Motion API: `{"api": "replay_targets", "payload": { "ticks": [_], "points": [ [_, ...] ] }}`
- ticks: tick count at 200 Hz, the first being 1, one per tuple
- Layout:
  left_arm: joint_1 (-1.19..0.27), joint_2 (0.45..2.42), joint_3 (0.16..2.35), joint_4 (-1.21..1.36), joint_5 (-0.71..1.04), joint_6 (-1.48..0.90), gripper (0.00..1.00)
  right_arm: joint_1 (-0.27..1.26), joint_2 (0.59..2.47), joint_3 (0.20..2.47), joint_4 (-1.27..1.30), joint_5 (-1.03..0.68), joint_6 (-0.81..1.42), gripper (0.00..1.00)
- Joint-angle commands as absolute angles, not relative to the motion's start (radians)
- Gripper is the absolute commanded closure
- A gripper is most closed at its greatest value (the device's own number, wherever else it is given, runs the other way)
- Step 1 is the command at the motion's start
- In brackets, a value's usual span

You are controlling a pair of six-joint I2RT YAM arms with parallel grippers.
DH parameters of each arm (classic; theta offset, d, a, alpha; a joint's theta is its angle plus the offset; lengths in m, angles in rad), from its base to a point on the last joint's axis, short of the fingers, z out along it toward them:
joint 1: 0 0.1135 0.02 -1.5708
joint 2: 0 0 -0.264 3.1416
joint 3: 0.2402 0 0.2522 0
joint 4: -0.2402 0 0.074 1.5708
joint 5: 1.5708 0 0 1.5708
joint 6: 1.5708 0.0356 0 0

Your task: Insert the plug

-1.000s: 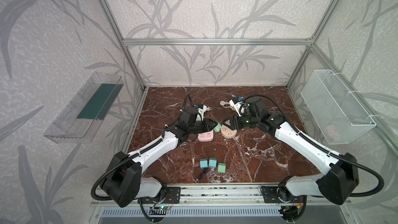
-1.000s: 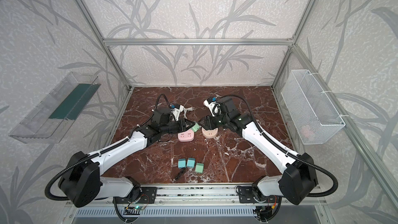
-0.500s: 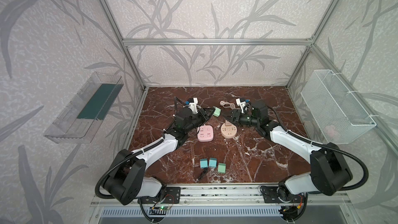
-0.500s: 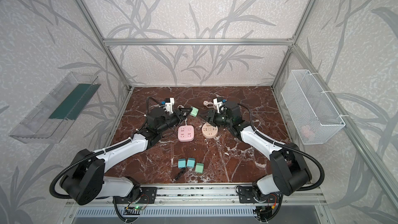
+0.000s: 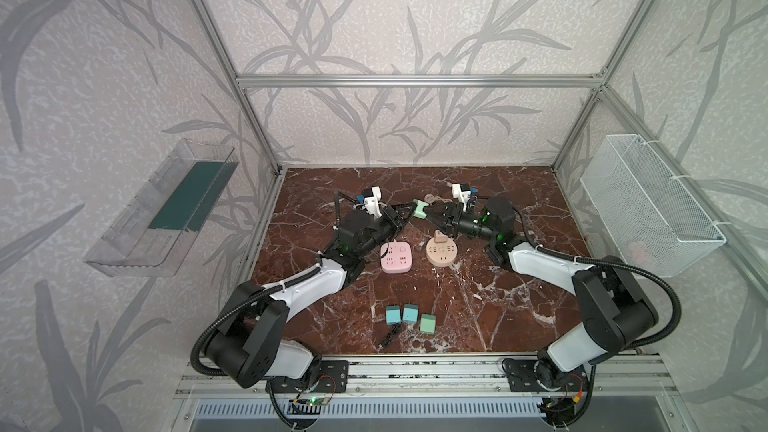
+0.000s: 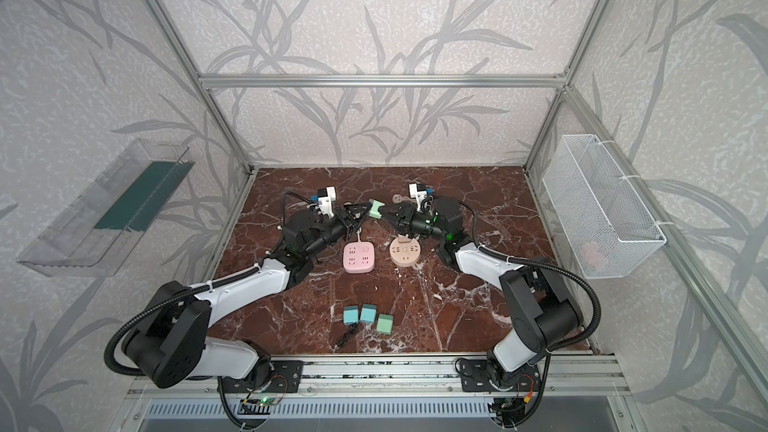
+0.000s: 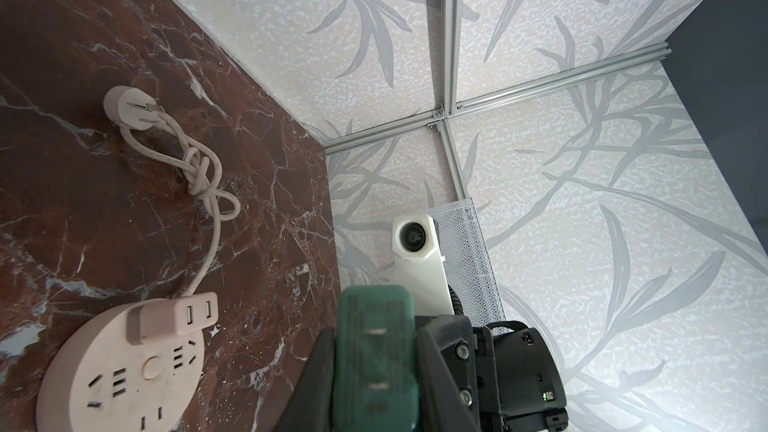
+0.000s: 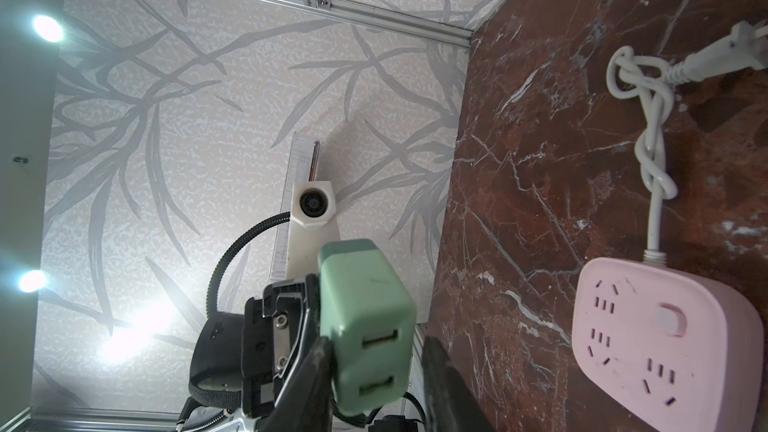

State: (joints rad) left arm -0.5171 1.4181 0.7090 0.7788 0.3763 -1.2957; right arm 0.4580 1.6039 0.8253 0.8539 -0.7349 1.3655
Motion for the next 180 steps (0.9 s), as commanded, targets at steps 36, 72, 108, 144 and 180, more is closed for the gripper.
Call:
{"api": "replay_targets", "payload": {
  "ticks": [36, 72, 108, 144, 180],
  "points": [
    [-0.525, 1.447, 0.696, 0.91, 0.392, -1.361, 1.0, 0.455, 1.643, 0.841, 0.994, -0.76, 1.441, 0.69],
    [-0.526, 1.457, 0.708, 0.921, 0.407, -1.364, 1.0, 0.454, 1.647, 0.854, 0.994, -0.768, 1.437, 0.63],
    [-0.526, 1.46, 0.703, 0.929, 0.409, -1.37, 1.0, 0.456, 1.641, 0.854, 0.976, -0.768, 1.427, 0.64],
    [-0.531, 1.467, 0.706, 0.936, 0.424, -1.376, 1.0, 0.455, 1.645, 0.865, 0.974, -0.774, 1.425, 0.65],
    [-0.538, 1.48, 0.713, 0.939, 0.431, -1.38, 1.0, 0.454, 1.652, 0.882, 0.958, -0.781, 1.418, 0.77]
  ]
}}
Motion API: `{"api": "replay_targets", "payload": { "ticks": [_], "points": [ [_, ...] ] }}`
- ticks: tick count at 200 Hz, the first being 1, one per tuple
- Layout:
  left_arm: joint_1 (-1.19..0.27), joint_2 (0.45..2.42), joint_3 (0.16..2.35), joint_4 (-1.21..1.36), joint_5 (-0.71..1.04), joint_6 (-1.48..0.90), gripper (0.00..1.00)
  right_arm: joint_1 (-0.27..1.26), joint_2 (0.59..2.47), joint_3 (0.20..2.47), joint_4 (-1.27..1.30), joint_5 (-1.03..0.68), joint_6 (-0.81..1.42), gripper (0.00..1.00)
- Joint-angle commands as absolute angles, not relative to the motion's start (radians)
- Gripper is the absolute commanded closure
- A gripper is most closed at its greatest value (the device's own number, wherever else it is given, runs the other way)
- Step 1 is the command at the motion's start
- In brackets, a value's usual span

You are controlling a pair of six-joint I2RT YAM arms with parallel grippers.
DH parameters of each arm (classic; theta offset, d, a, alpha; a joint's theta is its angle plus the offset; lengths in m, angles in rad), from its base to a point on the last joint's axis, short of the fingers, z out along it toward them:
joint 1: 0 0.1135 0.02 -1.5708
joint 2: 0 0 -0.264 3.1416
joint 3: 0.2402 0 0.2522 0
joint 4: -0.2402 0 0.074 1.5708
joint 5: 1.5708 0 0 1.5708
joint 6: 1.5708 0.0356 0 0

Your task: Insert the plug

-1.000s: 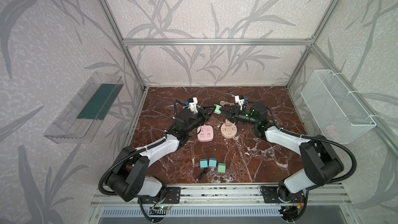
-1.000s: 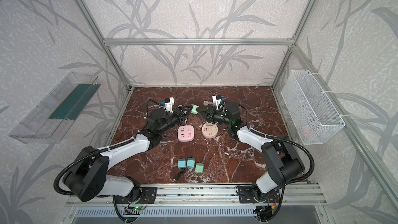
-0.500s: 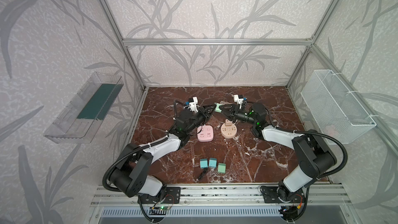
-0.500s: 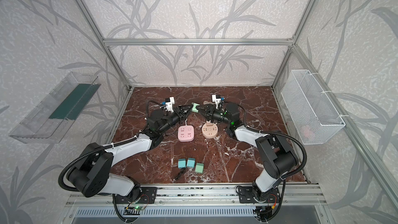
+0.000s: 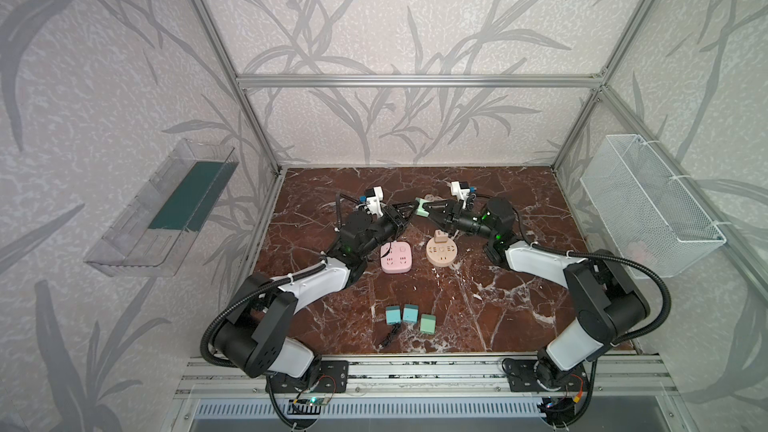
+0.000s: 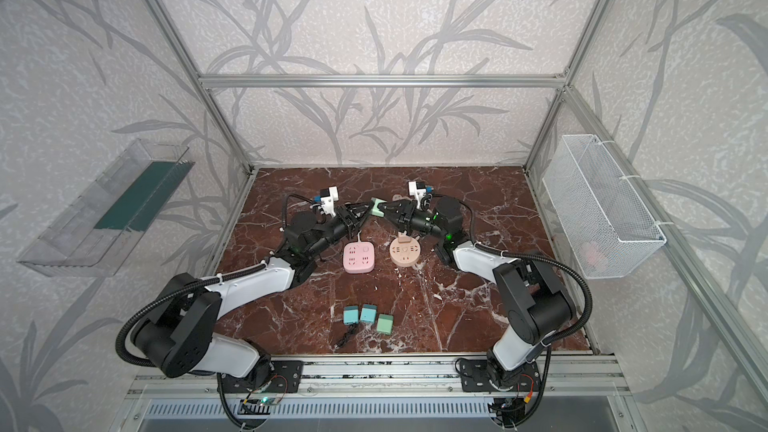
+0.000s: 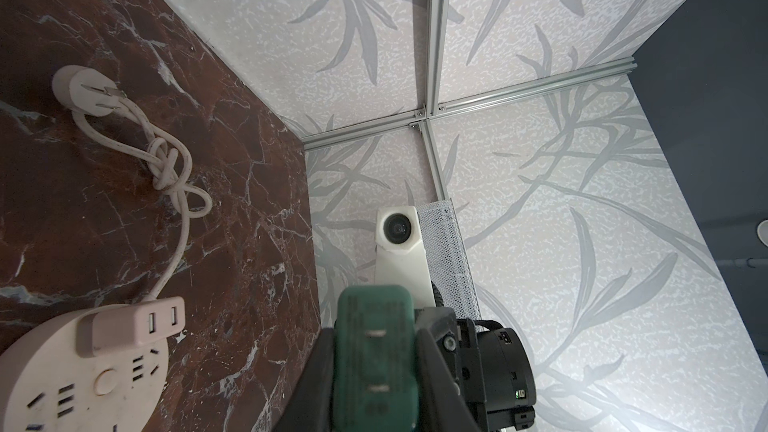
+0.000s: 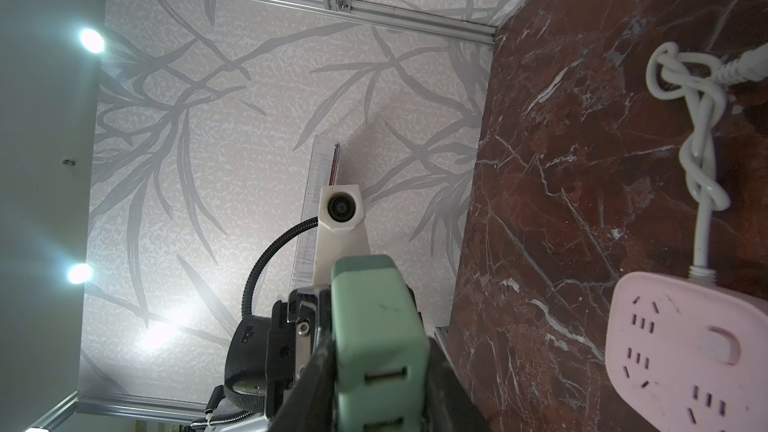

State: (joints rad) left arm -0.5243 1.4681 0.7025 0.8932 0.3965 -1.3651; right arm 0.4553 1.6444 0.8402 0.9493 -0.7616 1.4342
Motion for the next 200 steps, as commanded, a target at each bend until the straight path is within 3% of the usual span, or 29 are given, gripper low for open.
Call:
{"api": "replay_targets", "payload": {
  "ticks": [1, 23, 36, 40, 52, 68, 85, 138, 200],
  "points": [
    [-0.538, 1.48, 0.713, 0.939, 0.43, -1.38, 1.0, 0.454, 1.652, 0.883, 0.957, -0.781, 1.417, 0.77],
    [-0.538, 1.486, 0.716, 0.911, 0.432, -1.375, 1.0, 0.453, 1.65, 0.884, 0.945, -0.785, 1.411, 1.0],
    [-0.538, 1.491, 0.728, 0.88, 0.447, -1.36, 0.99, 0.449, 1.647, 0.879, 0.927, -0.787, 1.403, 1.0],
    [-0.536, 1.491, 0.732, 0.866, 0.45, -1.356, 0.93, 0.448, 1.645, 0.877, 0.921, -0.788, 1.399, 1.0],
    [-0.535, 1.487, 0.739, 0.816, 0.451, -1.338, 0.57, 0.443, 1.635, 0.875, 0.883, -0.791, 1.378, 1.0],
    [-0.523, 1.463, 0.747, 0.706, 0.442, -1.294, 0.17, 0.437, 1.607, 0.879, 0.778, -0.797, 1.324, 1.0],
    [-0.501, 1.415, 0.755, 0.556, 0.423, -1.219, 0.04, 0.429, 1.564, 0.893, 0.611, -0.794, 1.235, 1.0],
    [-0.411, 1.261, 0.86, 0.038, 0.309, -0.906, 0.03, 0.423, 1.45, 1.041, -0.091, -0.685, 0.842, 1.0],
    [-0.416, 1.376, 1.118, -0.537, 0.143, -0.549, 0.06, 0.424, 1.41, 1.185, -0.56, -0.41, 0.523, 1.0]
  ]
}}
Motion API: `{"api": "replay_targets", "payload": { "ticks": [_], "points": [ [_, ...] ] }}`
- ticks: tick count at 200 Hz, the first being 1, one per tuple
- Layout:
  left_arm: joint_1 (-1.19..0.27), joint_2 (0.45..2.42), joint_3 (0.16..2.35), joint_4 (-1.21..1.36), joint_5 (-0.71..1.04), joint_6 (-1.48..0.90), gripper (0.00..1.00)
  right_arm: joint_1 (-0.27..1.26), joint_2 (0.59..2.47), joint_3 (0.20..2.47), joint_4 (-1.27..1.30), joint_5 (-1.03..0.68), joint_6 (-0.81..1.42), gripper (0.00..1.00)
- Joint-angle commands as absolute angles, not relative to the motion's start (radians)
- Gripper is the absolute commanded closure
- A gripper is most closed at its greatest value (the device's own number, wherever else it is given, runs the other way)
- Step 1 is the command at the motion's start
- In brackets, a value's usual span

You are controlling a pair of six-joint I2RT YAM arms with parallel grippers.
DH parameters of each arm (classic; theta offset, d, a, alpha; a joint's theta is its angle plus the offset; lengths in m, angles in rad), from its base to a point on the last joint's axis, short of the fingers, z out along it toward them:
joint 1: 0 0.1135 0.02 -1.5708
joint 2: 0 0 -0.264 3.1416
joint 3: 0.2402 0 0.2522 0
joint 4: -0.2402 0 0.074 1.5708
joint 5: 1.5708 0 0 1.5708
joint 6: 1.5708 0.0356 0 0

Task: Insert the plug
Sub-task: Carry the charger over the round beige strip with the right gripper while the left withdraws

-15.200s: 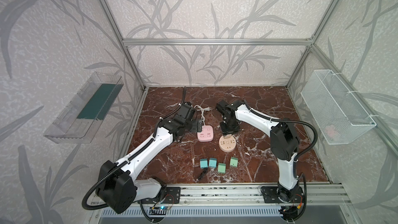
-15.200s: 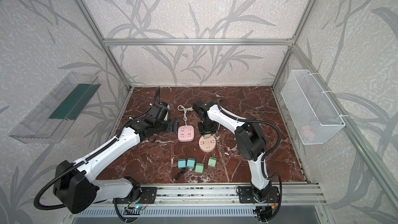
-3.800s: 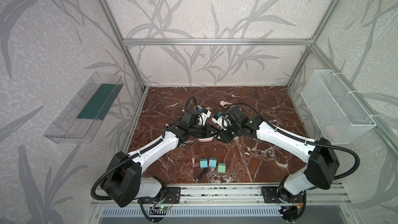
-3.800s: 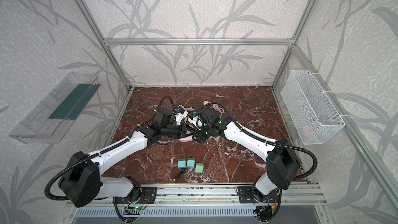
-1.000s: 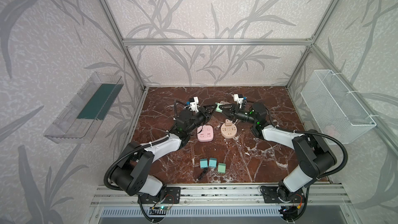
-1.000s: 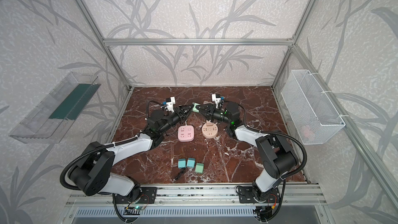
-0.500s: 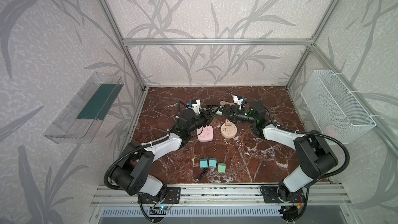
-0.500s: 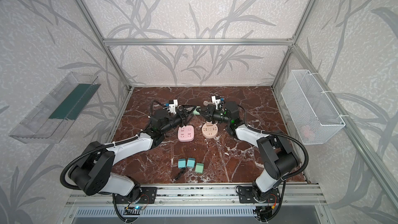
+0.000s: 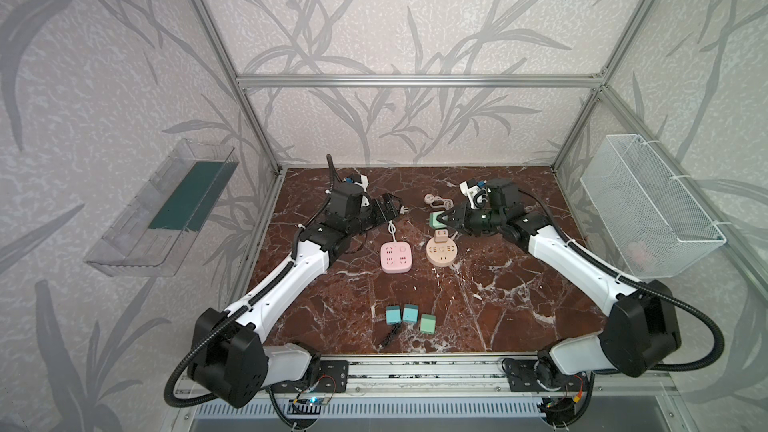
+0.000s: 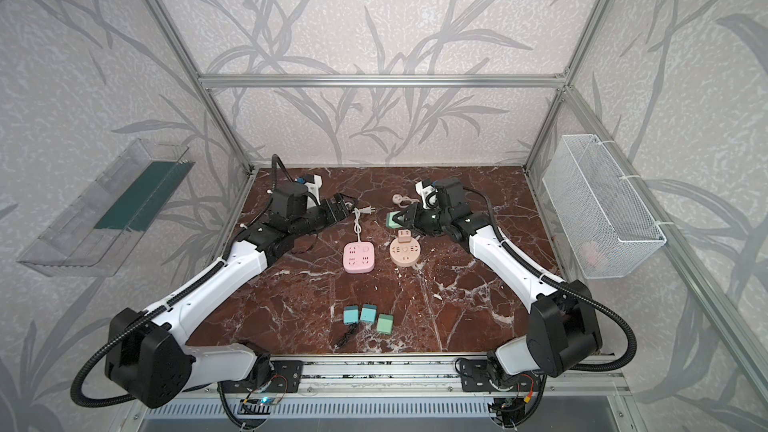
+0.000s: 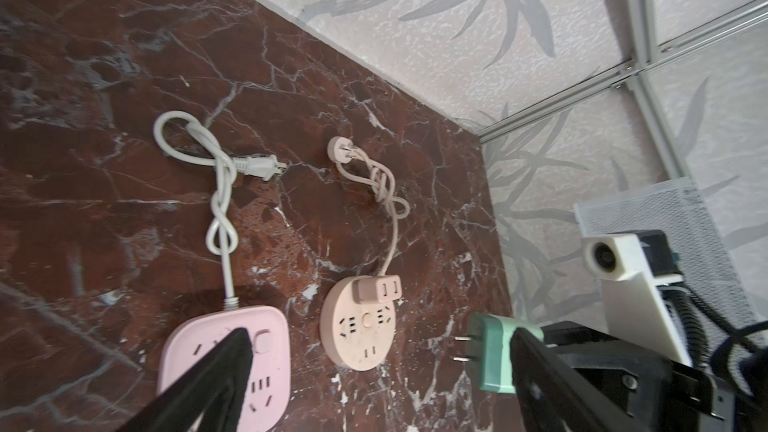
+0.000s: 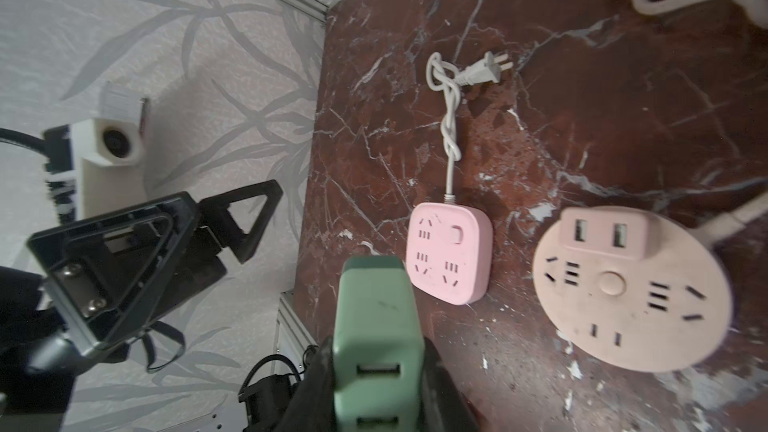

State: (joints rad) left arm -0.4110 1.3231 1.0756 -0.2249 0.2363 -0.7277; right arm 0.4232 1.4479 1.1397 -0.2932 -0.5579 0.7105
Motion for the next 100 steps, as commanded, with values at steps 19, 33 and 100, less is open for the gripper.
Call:
{"api": "replay_targets", "payload": {
  "ticks": [19, 33, 100],
  "points": [
    [-0.429, 1.399, 1.142, -0.617, 0.104, -0.497, 0.06, 0.426, 1.403, 1.21, -0.627, -0.347, 0.48, 1.0],
    [-0.44, 1.402, 1.139, -0.637, 0.091, -0.477, 0.06, 0.427, 1.409, 1.221, -0.665, -0.321, 0.459, 1.0],
    [-0.453, 1.316, 1.026, -0.53, 0.195, -0.464, 0.07, 0.452, 1.469, 1.301, -0.773, -0.238, 0.365, 1.0]
  ]
}}
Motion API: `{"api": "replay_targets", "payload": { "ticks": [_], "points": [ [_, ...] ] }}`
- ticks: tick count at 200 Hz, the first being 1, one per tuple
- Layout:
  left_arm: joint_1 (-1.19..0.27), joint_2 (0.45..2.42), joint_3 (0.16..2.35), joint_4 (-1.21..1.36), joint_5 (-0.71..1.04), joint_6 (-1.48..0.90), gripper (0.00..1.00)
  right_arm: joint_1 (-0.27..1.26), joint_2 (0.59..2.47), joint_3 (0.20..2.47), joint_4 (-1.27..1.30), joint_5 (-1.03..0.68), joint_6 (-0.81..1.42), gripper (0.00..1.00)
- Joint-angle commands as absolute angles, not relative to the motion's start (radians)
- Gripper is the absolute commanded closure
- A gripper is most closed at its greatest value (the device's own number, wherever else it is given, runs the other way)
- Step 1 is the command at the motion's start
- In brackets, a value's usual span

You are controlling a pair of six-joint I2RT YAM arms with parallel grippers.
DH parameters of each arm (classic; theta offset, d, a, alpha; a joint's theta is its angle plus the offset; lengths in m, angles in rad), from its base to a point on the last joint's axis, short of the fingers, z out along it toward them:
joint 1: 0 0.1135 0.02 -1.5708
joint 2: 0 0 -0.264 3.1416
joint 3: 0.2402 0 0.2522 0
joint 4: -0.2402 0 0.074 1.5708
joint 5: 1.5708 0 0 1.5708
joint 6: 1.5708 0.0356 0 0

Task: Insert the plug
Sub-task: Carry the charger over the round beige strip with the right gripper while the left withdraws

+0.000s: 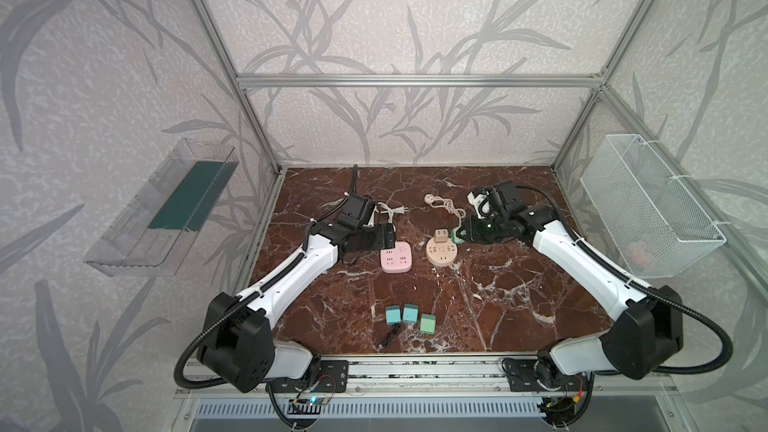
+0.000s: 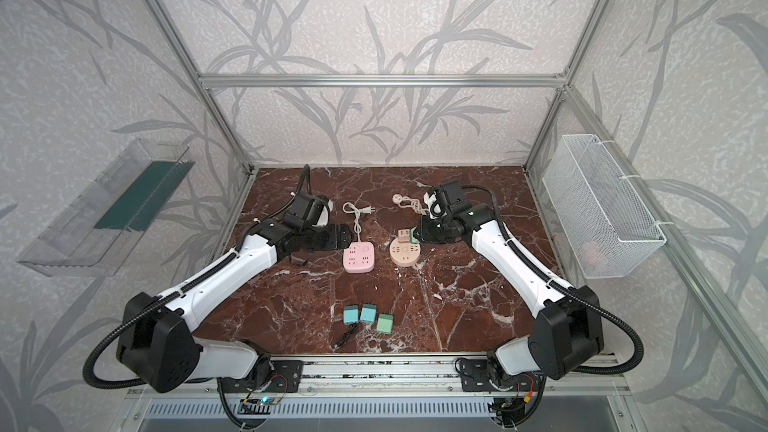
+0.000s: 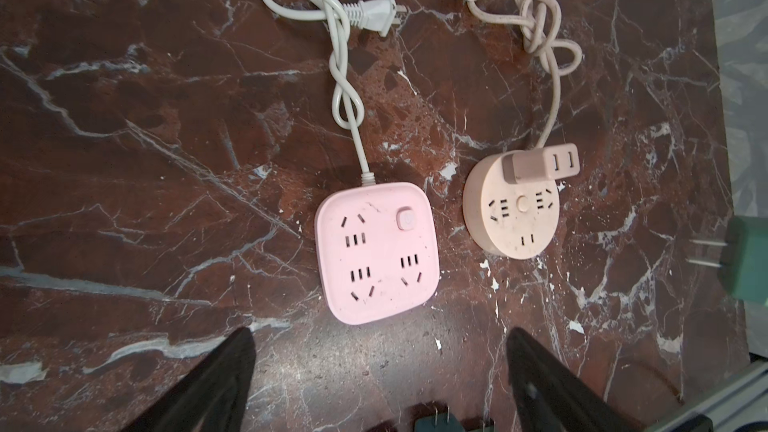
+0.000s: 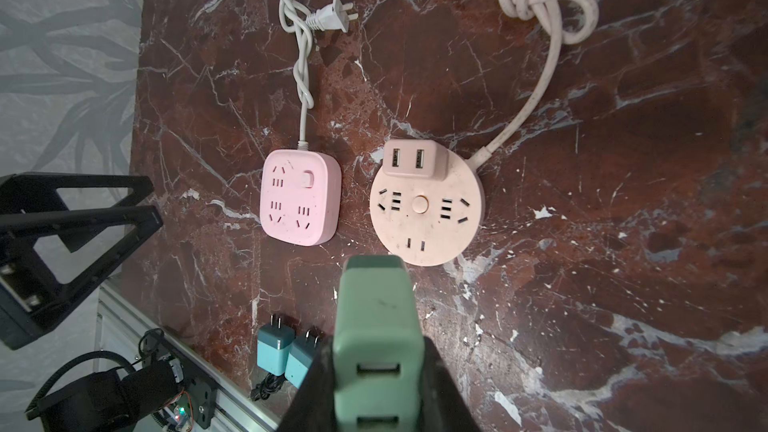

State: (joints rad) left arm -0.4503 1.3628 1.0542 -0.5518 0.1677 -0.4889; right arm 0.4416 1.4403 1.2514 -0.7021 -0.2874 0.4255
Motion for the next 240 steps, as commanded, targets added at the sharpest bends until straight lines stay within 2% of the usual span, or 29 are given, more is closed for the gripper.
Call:
{"api": "replay_targets", "payload": {
  "ticks": [1, 126, 240],
  "points": [
    [-0.452, 1.315, 1.025, -0.529, 0.194, -0.464, 0.07, 0.452, 1.47, 1.302, -0.776, -0.237, 0.363, 1.0],
    [-0.473, 1.326, 1.029, -0.557, 0.114, -0.456, 0.1, 0.499, 1.689, 1.461, -0.892, -0.087, 0.355, 1.0],
    [-0.474, 1.326, 1.019, -0.525, 0.139, -0.47, 0.1, 0.505, 1.769, 1.465, -0.828, -0.076, 0.436, 1.0]
  ]
}}
